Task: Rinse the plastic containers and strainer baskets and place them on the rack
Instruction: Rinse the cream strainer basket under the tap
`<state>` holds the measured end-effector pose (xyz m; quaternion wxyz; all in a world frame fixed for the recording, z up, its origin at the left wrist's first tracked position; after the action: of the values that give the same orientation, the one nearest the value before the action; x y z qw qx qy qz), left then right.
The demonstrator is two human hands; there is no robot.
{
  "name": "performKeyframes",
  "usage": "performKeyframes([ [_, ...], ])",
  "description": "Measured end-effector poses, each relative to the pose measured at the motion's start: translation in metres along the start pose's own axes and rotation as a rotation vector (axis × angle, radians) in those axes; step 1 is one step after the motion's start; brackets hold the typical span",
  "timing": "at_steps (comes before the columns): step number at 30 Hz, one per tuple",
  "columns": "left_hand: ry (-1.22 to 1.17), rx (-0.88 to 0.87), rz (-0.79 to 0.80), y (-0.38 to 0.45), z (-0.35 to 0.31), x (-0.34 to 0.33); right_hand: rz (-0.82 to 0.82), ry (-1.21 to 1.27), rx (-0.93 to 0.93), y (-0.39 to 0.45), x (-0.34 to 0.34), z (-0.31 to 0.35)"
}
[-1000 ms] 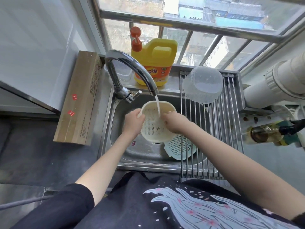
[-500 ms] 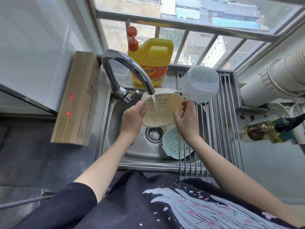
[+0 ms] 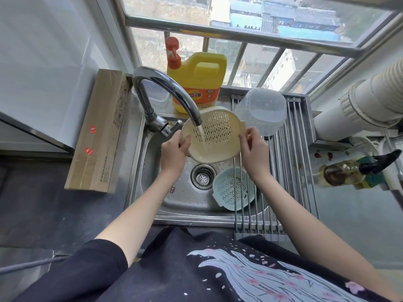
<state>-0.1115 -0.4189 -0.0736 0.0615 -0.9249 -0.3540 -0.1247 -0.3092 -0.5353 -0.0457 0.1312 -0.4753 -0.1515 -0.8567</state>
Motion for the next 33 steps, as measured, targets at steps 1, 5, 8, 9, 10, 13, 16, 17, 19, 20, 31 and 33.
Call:
performKeyframes([
  [1, -0.036, 0.044, 0.005, 0.001, 0.004, -0.001, -0.014, 0.002, 0.015, 0.0, 0.002, 0.001],
  [5, -0.08, 0.219, 0.046, 0.008, 0.027, -0.01, -0.032, -0.006, 0.04, 0.0, 0.006, 0.009],
  [8, -0.089, 0.365, 0.124, 0.012, 0.04, -0.018, -0.013, 0.034, 0.043, 0.004, 0.008, 0.017],
  [9, -0.117, 0.441, 0.164, 0.011, 0.044, -0.022, -0.009, 0.055, 0.032, 0.006, 0.009, 0.019],
  [10, -0.163, 0.528, 0.21, 0.008, 0.047, -0.027, -0.006, 0.076, 0.013, 0.007, 0.01, 0.021],
  [13, -0.225, 0.722, 0.326, -0.003, 0.049, -0.036, 0.049, 0.162, -0.096, 0.01, 0.008, 0.021],
  [16, -0.117, 0.766, 0.355, -0.007, 0.05, -0.035, 0.179, 0.191, -0.243, 0.017, 0.002, 0.012],
  [17, -0.079, 0.78, 0.35, -0.008, 0.049, -0.033, 0.24, 0.223, -0.323, 0.018, -0.002, 0.004],
  [19, -0.03, 0.831, 0.34, -0.009, 0.048, -0.027, 0.385, 0.341, -0.517, 0.011, -0.012, -0.012],
  [20, -0.024, 0.858, 0.331, -0.01, 0.048, -0.023, 0.46, 0.385, -0.603, 0.005, -0.017, -0.019],
  [31, 0.294, 0.506, 0.337, 0.021, -0.017, 0.003, 0.842, 0.418, -0.713, -0.067, -0.08, -0.023],
  [33, 0.359, 0.399, 0.36, 0.02, -0.031, 0.002, 0.841, 0.424, -0.682, -0.072, -0.086, -0.016],
])
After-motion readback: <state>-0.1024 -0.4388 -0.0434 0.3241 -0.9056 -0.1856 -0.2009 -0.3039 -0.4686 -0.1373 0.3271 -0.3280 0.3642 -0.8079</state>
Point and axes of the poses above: each hand's wrist, its own y-axis towards the middle knuckle, its own x-axis out of the back of the hand, z = x × y, the point moved 6 cm from there along y, towards the middle knuckle, and after that the axes turned 15 degrees about -y, right-handed, at the moved point
